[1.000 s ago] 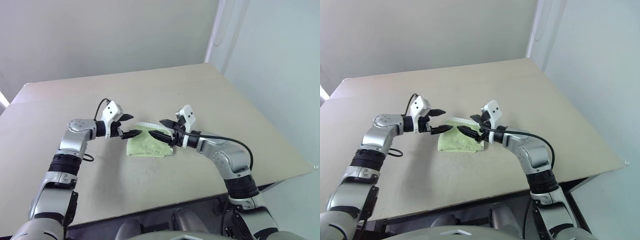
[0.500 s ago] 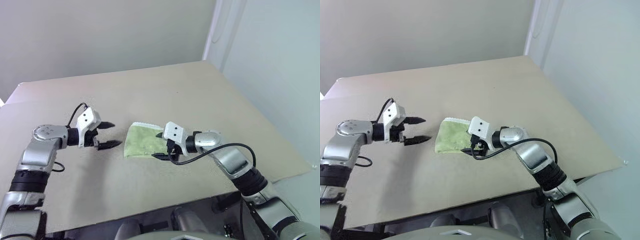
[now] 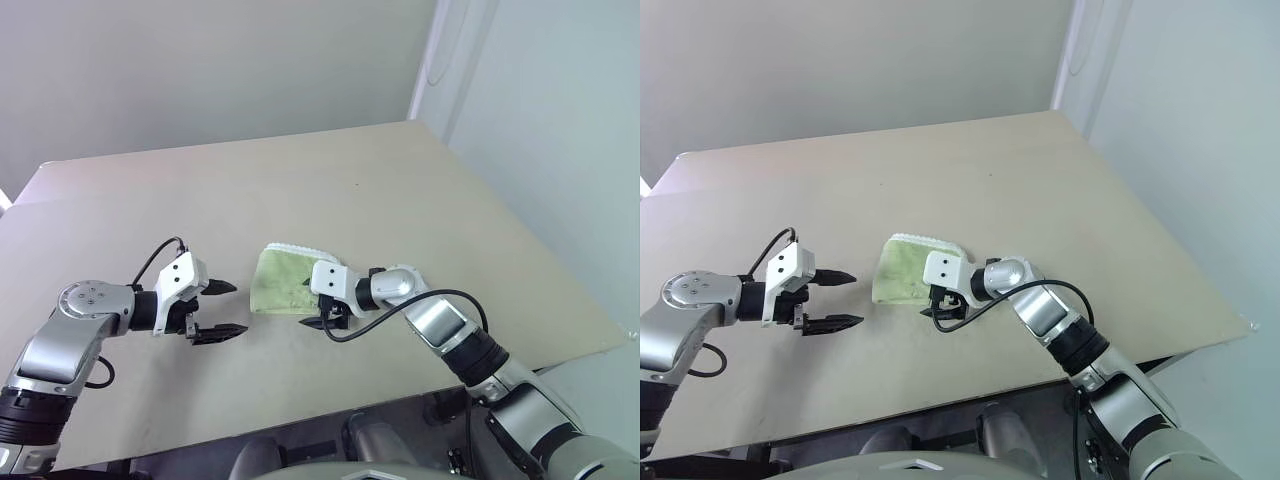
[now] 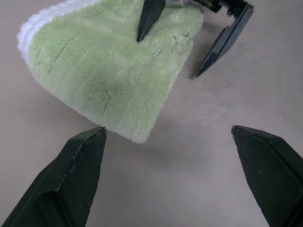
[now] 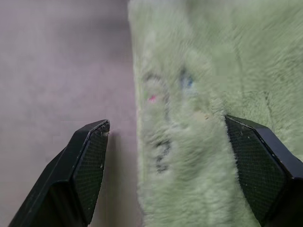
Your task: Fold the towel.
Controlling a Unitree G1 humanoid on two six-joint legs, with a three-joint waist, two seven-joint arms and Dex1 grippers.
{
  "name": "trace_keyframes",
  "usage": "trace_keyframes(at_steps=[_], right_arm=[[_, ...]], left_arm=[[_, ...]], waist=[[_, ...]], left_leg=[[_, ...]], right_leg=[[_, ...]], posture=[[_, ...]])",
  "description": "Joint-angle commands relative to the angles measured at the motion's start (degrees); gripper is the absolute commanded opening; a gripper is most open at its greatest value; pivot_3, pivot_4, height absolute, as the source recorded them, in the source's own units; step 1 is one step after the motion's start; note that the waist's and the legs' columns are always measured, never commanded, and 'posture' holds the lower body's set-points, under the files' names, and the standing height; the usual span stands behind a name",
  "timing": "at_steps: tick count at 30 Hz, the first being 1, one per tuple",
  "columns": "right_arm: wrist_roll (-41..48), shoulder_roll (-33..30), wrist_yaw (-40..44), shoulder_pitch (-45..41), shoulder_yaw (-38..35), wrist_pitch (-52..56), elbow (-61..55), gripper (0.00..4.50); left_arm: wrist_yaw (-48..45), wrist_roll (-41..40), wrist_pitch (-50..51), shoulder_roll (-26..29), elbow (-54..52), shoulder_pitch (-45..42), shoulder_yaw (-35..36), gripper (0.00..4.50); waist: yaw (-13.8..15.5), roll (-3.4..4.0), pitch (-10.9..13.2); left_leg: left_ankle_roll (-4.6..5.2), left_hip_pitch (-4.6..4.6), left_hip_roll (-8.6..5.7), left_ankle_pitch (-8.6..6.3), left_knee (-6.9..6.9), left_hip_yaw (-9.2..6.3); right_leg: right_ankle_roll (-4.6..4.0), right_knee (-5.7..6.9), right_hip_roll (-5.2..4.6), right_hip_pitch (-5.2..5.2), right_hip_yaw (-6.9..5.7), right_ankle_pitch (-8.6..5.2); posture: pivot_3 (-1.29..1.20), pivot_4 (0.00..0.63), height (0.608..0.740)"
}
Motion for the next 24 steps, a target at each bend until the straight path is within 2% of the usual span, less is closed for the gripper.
trace_keyframes(at_steps=[1, 5, 8, 15, 17, 18, 20, 24], right_arm=[[-3.79, 0.92, -2.08, -1.83, 0.49, -2.69, 2.07, 3.99], [-5.34, 1.83, -3.31, -1.57, 0.18, -3.68, 3.24, 3.99], [-5.78, 2.37, -3.58, -1.34, -0.15, -3.62, 3.36, 3.41], [-7.5, 2.84, -4.66, -1.33, -0.26, -3.74, 4.99, 0.87], [-7.8, 3.31, -5.24, -1.32, -0.5, -3.87, 5.36, 0.21], [-7.71, 3.63, -5.49, -1.32, -0.85, -3.84, 5.25, 0.03], [-6.72, 4.37, -6.0, -1.43, -2.34, -3.12, 4.25, 0.03], [0.81, 5.81, -4.05, -1.31, -9.18, 1.75, -1.93, 0.03]], left_arm=[[0.38, -0.08, -0.74, -0.14, 0.47, -1.56, 0.11, 4.45], [0.14, 0.29, -1.63, -0.54, 1.75, -2.17, -0.52, 4.45], [-0.09, 0.71, -2.59, -0.76, 2.84, -2.57, -0.99, 4.5], [-0.36, 1.35, -4.6, -1.02, 5.0, -3.67, -1.71, 4.5], [-0.52, 1.45, -4.96, -1.07, 5.26, -3.67, -1.83, 4.5], [-0.62, 1.45, -5.05, -1.06, 5.3, -3.66, -1.9, 4.5], [-0.67, 1.61, -5.3, -1.13, 5.69, -3.91, -2.15, 4.5], [-0.73, 1.73, -5.43, -1.38, 6.82, -4.88, -2.41, 4.5]], waist=[[-0.14, 0.0, 0.0], [-0.19, -0.02, -0.02], [-0.2, -0.02, -0.02], [-0.13, -0.03, -0.03], [-0.09, -0.03, -0.03], [-0.15, -0.05, -0.04], [-0.2, -0.05, -0.04], [-0.09, -0.03, -0.03]], left_leg=[[0.0, 0.01, 0.0, 0.0, -0.01, 0.0], [0.0, 0.03, 0.01, 0.0, 0.0, -0.01], [-0.04, 0.09, 0.01, 0.03, 0.04, -0.01], [-0.1, 0.09, 0.0, 0.06, 0.04, -0.02], [-0.1, 0.07, 0.0, 0.06, 0.03, -0.02], [-0.1, 0.07, 0.0, 0.06, 0.03, -0.02], [-0.1, 0.08, 0.0, 0.06, 0.05, -0.02], [-0.13, 0.1, 0.0, 0.08, 0.08, -0.04]], right_leg=[[0.0, 0.0, 0.0, 0.0, 0.0, 0.0], [-0.01, 0.03, 0.01, 0.0, 0.0, 0.01], [-0.05, 0.07, 0.02, 0.05, 0.0, 0.04], [-0.07, 0.08, 0.02, 0.07, 0.0, 0.06], [-0.07, 0.06, 0.02, 0.07, 0.0, 0.06], [-0.07, 0.06, 0.01, 0.07, 0.0, 0.06], [-0.07, 0.08, 0.02, 0.07, 0.01, 0.07], [-0.09, 0.16, 0.03, 0.07, 0.0, 0.08]], posture=[[0.0, 0.0, 0.74], [0.0, 0.0, 0.74], [0.0, 0.0, 0.74], [0.0, 0.0, 0.74], [0.0, 0.0, 0.74], [0.0, 0.0, 0.74], [0.0, 0.0, 0.74], [0.0, 0.0, 0.74]])
